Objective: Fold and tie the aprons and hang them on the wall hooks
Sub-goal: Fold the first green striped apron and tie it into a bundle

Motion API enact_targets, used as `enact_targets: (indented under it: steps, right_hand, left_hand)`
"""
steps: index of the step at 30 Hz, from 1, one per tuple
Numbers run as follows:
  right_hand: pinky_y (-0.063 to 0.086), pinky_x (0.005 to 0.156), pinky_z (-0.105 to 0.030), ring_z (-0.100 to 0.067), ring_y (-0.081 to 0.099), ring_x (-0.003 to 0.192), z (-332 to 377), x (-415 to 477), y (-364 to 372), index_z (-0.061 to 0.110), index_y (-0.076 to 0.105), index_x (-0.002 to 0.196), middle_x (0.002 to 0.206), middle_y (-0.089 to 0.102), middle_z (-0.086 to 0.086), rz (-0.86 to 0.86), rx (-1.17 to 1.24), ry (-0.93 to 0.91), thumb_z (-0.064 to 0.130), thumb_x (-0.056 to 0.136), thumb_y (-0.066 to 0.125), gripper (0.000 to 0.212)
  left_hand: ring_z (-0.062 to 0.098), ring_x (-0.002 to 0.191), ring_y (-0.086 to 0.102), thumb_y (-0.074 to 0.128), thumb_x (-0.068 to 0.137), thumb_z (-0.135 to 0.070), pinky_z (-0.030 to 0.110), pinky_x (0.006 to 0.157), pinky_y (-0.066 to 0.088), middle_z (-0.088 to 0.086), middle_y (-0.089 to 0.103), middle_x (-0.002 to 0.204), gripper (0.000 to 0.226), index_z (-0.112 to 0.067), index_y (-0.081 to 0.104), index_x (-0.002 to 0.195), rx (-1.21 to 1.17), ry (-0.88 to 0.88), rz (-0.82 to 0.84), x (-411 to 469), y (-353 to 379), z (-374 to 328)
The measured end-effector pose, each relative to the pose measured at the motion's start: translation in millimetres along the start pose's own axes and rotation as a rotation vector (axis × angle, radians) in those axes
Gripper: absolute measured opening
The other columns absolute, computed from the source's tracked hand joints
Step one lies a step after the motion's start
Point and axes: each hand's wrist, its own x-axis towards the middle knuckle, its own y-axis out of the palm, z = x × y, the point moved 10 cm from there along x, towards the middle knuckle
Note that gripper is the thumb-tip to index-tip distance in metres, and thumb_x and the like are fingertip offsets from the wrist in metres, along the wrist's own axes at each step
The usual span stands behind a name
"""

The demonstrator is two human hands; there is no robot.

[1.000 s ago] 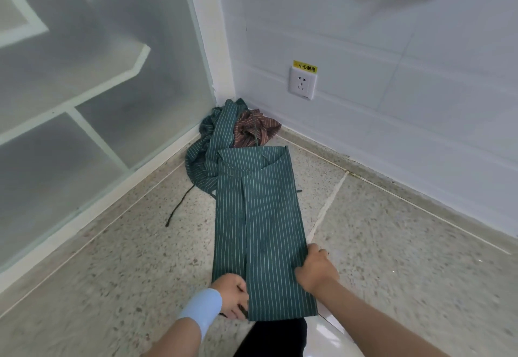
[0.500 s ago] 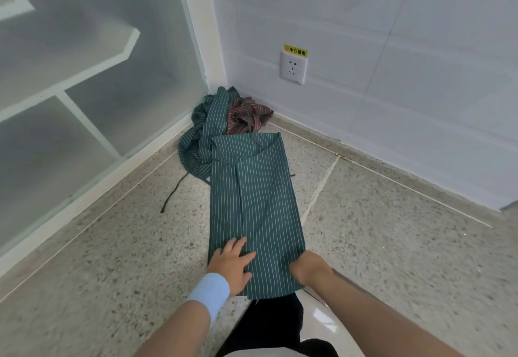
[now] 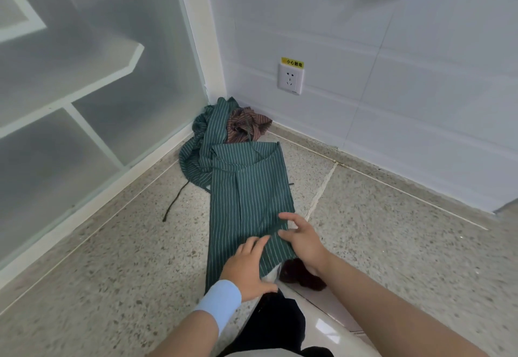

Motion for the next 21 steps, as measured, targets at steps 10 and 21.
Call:
enact_targets:
  steps: [10, 21]
  right_hand:
    - [0.029, 0.112, -0.037, -0.015, 0.039, 0.129, 75.6, 4.9, 41.0, 0.025, 0.07, 0.098, 0.14, 0.047, 0.002, 0.016, -1.133, -0.627, 0.035, 0.079, 0.075, 0.022]
    - [0.058, 0.09, -0.043, -0.022, 0.072, 0.102, 18.8, 29.6, -1.7, 0.017, 0.059, 0.127, 0.121, 0.07, 0.001, 0.451, -0.739, 0.251, 0.041, 0.089, 0.069, 0.046]
  left_hand:
    - [0.017, 0.093, 0.063, 0.058, 0.09, -0.016, 0.034, 0.087, 0.053, -0.001, 0.066, 0.106, 0.027, -0.021, 0.055, 0.117, -0.216, -0.037, 0.091, 26.2, -72.8, 18.5]
    - [0.027, 0.12, 0.054, 0.064, 0.092, -0.04, 0.036, 0.093, 0.048, 0.005, 0.052, 0.137, 0.061, -0.011, 0.044, 0.142, 0.084, -0.172, 0.742, 9.5, -82.3, 39.7]
